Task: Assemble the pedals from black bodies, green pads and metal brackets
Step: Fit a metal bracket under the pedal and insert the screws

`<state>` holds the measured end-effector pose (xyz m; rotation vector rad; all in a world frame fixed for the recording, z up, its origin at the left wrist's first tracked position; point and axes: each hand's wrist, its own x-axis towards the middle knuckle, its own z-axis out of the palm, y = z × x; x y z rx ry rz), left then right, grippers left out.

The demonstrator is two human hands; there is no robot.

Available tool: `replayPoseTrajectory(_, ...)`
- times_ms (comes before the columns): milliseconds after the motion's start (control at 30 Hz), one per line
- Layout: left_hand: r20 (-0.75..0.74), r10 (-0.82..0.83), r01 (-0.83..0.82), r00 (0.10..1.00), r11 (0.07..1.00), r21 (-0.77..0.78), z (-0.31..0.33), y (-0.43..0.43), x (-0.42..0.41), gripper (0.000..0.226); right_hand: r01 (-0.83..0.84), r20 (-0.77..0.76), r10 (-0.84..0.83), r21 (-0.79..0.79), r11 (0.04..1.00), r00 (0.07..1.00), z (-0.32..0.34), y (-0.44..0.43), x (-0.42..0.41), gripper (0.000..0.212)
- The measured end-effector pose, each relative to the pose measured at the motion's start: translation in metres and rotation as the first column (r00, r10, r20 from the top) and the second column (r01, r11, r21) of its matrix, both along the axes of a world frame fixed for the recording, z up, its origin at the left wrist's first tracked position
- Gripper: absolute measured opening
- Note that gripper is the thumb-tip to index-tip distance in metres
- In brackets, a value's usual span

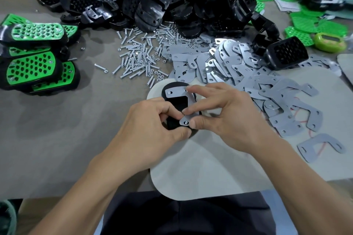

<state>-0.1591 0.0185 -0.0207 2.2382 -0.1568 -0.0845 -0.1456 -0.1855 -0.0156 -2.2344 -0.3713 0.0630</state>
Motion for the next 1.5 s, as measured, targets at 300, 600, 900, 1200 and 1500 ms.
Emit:
replayPoseTrajectory(300,-0.121,-0.092,0.087,0.988,0.995,-0.050,0.006,0.007,0.015,0.020,0.026,-0.011,-0.027,-0.100,0.995,1.000,0.013,0.008,-0.005,0.030)
replayPoseTrajectory(600,-0.350,-0.066,0.006,0.934,0.985,-0.170,0.008,0.005,0.026,0.019,0.023,0.005,-0.023,-0.106,0.994,1.000,0.010,0.009,-0.005,0.033)
replayPoseTrajectory(900,-0.185,-0.021,-0.011,0.983,0.985,-0.169,-0.002,0.000,0.011,0.018,0.045,-0.081,-0.035,0.128,0.991,0.996,-0.008,0.006,-0.006,0.038)
replayPoseTrajectory(1200,-0.200,0.172,-0.217,0.965,0.947,-0.235,-0.010,-0.009,0.005,0.016,0.250,-0.053,-0.244,0.220,0.943,0.968,0.001,-0.010,0.000,0.033)
replayPoseTrajectory(1500,-0.005,0.226,-0.223,0.974,0.959,-0.176,-0.016,-0.027,0.007,0.019,0.210,0.141,-0.165,-0.423,0.881,0.976,0.034,0.009,0.105,0.037)
